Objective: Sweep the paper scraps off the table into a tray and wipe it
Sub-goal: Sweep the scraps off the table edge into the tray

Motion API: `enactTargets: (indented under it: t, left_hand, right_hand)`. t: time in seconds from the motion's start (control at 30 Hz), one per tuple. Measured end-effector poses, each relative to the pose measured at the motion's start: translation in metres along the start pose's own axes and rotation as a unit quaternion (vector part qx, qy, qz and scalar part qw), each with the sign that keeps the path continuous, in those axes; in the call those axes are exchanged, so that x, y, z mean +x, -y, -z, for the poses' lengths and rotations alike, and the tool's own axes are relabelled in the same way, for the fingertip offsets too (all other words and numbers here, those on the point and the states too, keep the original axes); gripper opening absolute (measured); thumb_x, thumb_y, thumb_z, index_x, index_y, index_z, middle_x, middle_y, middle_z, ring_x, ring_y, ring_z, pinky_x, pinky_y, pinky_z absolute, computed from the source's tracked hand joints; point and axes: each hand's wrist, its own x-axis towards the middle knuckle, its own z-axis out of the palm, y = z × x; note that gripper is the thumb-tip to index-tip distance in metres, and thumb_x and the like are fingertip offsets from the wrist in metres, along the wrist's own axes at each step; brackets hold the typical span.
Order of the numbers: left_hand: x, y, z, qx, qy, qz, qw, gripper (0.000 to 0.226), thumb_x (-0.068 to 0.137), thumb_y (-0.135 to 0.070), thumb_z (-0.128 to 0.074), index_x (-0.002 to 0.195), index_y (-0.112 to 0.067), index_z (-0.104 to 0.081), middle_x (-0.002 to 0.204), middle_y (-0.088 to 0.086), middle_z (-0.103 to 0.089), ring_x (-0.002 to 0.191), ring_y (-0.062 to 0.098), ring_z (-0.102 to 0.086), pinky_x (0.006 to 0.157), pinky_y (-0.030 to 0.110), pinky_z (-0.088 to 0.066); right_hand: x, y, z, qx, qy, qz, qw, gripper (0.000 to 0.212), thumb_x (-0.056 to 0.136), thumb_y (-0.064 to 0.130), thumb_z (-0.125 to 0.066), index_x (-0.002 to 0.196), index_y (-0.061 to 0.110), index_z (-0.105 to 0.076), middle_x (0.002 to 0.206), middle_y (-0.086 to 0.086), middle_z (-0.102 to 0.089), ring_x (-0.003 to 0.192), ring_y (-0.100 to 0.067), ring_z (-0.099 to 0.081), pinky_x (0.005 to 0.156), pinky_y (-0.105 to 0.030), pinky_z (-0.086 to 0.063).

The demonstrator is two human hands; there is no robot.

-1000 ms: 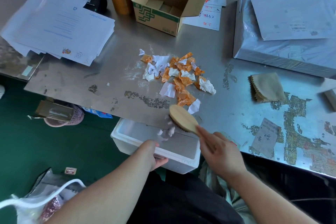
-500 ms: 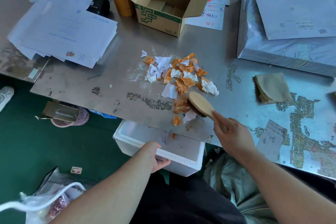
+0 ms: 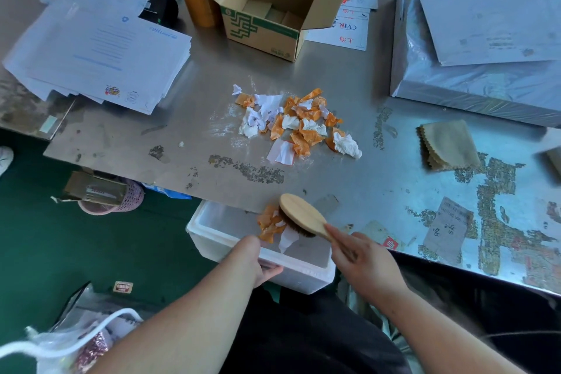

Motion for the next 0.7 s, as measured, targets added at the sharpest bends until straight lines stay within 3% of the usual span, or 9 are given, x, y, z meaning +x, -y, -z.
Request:
enactTargets:
  t: [0.07, 0.2, 0.3, 0.47, 0.7]
  left_hand:
    - [0.004, 0.000, 0.001, -0.003, -0.003, 0.003, 1.000, 0.032, 0.091, -0.008, -0.068, 0.120, -0.002, -0.056, 0.119, 0.029, -0.057, 0.104, 0.049, -0.062, 0.060, 0.064, -0.061]
    - [-0.002, -0.002, 0.005, 0.000, 0.010, 0.004, 1.000, 0.022, 0.095, -0.006, -0.065, 0.114, 0.002, -0.056, 0.116, 0.028, -0.058, 0.109, 0.047, -0.062, 0.086, 0.062, -0.060]
    - [0.000, -0.003, 0.010, 0.007, 0.021, 0.003, 1.000, 0.023, 0.095, -0.003, -0.064, 0.115, 0.006, -0.056, 0.107, 0.027, -0.058, 0.107, 0.045, -0.060, 0.093, 0.062, -0.057]
    - [0.001, -0.006, 0.017, 0.026, 0.018, -0.005, 0.999, 0.020, 0.096, -0.002, -0.063, 0.113, 0.006, -0.056, 0.110, 0.026, -0.060, 0.105, 0.045, -0.061, 0.093, 0.063, -0.057]
    - [0.008, -0.012, 0.026, 0.031, 0.008, -0.009, 0.999, 0.020, 0.094, 0.000, -0.062, 0.112, 0.004, -0.057, 0.105, 0.025, -0.060, 0.099, 0.044, -0.063, 0.091, 0.065, -0.057]
  right_hand:
    - [-0.001, 0.002, -0.003, 0.004, -0.001, 0.005, 1.000, 0.042, 0.095, 0.041, -0.058, 0.131, 0.062, -0.056, 0.074, 0.009, -0.054, 0.072, -0.006, -0.057, 0.060, -0.016, -0.041]
    - [0.002, 0.007, -0.002, 0.005, -0.024, 0.012, 1.000, 0.040, 0.094, 0.041, -0.060, 0.128, 0.061, -0.059, 0.074, 0.008, -0.055, 0.071, -0.006, -0.057, 0.059, -0.017, -0.040]
    - [0.007, 0.013, 0.002, 0.007, -0.050, 0.013, 0.999, 0.039, 0.094, 0.042, -0.060, 0.128, 0.061, -0.059, 0.072, 0.007, -0.053, 0.071, -0.006, -0.056, 0.057, -0.019, -0.040]
    - [0.020, 0.033, 0.012, 0.019, -0.081, 0.015, 0.996, 0.039, 0.096, 0.040, -0.058, 0.131, 0.057, -0.058, 0.075, 0.006, -0.052, 0.070, -0.008, -0.057, 0.061, -0.028, -0.047]
    - [0.063, 0.059, 0.025, -0.008, -0.125, 0.066, 0.990, 0.039, 0.100, 0.037, -0.056, 0.138, 0.046, -0.058, 0.077, 0.009, -0.050, 0.067, -0.009, -0.054, 0.056, -0.026, -0.040]
